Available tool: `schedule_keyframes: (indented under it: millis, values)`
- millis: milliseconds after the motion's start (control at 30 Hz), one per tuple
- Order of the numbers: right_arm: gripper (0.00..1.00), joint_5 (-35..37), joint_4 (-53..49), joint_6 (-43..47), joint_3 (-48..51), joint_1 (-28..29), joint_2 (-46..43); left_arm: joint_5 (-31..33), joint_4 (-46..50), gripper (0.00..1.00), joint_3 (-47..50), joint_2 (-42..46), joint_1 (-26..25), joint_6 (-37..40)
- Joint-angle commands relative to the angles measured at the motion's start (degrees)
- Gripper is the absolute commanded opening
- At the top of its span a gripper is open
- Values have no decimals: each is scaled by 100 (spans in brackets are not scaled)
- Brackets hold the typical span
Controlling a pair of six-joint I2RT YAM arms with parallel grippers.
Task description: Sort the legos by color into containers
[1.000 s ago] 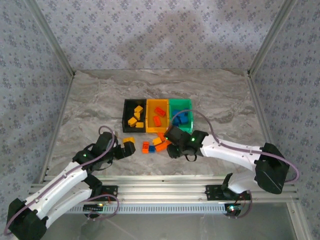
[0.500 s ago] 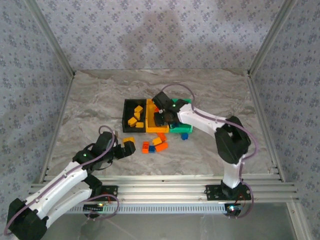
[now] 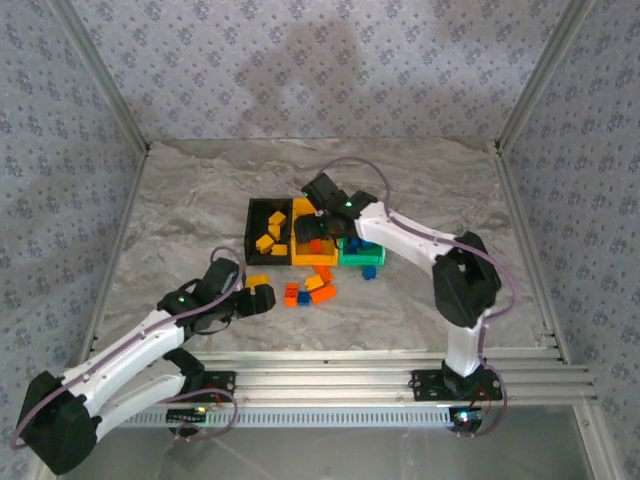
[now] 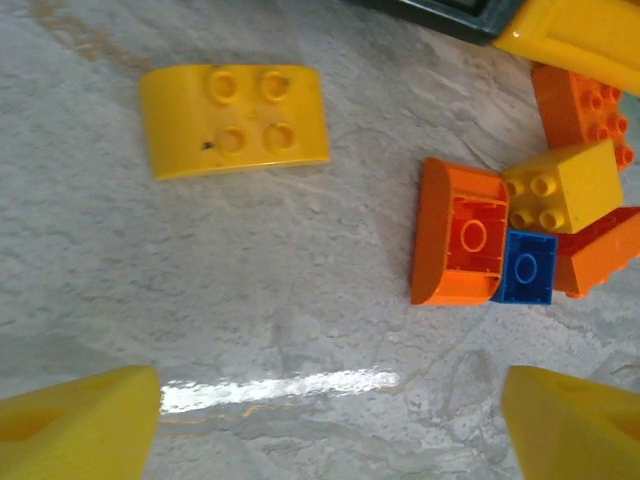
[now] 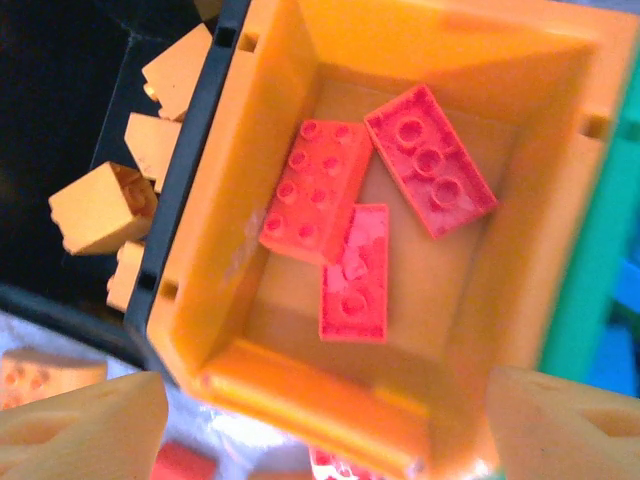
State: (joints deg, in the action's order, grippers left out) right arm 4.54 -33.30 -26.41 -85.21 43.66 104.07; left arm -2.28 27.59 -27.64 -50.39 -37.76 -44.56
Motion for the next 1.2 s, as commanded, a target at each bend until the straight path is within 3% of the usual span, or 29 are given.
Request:
schedule_keyframes:
  millis: [0, 167, 433, 667, 900, 1100, 1167]
  values:
    - [85, 218, 220, -237, 630, 46, -862, 130, -401, 83, -392, -468, -324, 221]
    - [85, 355, 420, -592, 1803, 4, -1850, 591, -655, 78, -875, -1465, -853, 440]
    - [85, 473, 520, -811, 2718, -29, -2740, 756, -881, 60, -1416, -2657, -883, 705]
    - [85, 636, 438, -908, 2964, -22, -3132, 754, -800, 47, -1446, -3140, -878, 686]
    - [85, 699, 471, -918, 3127, -82, -3441, 1037, -339, 40, -879, -2818, -764, 526]
    - [85, 682, 515, -919, 3228, -117, -3592, 1211, 492, 39, -576, -1922, -680, 545]
    - [85, 671, 551, -918, 3273, -130, -3639, 1096, 638, 43, -585, -1549, -675, 521]
